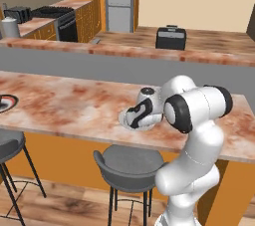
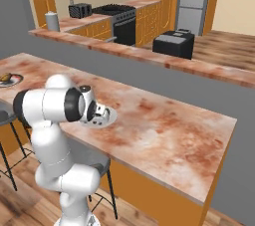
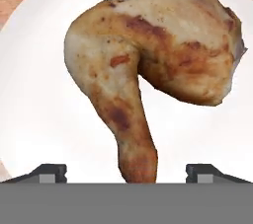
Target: Take the chicken drumsticks from the pan and place one on each plate on the dining counter.
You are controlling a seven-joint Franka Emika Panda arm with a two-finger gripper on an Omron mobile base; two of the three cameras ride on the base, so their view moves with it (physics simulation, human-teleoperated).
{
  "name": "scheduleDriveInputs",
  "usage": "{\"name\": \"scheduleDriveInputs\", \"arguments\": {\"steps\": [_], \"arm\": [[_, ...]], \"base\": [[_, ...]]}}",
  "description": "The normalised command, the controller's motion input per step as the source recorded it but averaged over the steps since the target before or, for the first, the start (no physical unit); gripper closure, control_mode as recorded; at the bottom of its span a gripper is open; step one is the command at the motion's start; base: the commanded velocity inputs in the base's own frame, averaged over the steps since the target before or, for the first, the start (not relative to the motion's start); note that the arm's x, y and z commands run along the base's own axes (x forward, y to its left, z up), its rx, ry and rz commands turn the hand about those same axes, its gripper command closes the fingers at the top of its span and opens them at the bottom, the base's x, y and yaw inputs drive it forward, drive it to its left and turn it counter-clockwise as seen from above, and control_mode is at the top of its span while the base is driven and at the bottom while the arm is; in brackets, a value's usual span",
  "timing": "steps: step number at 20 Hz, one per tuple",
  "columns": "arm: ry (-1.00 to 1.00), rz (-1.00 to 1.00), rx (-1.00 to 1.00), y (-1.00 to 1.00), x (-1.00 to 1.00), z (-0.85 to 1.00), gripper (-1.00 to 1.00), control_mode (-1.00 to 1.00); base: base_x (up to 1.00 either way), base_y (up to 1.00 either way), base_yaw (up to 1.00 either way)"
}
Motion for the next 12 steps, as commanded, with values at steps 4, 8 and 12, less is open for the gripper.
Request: {"name": "scheduleDriveInputs", "arguments": {"steps": [4,8,12], "arm": [[-0.19,-0.01,0.0,0.0,-0.21,0.91,-1.0,-1.0],[-0.31,0.0,0.0,0.0,-0.36,1.0,-1.0,-1.0],[-0.2,0.0,0.0,-0.02,-0.94,1.0,-1.0,-1.0]], "base": [[0.0,0.0,0.0],[0.0,0.0,0.0],[0.0,0.0,0.0]]}}
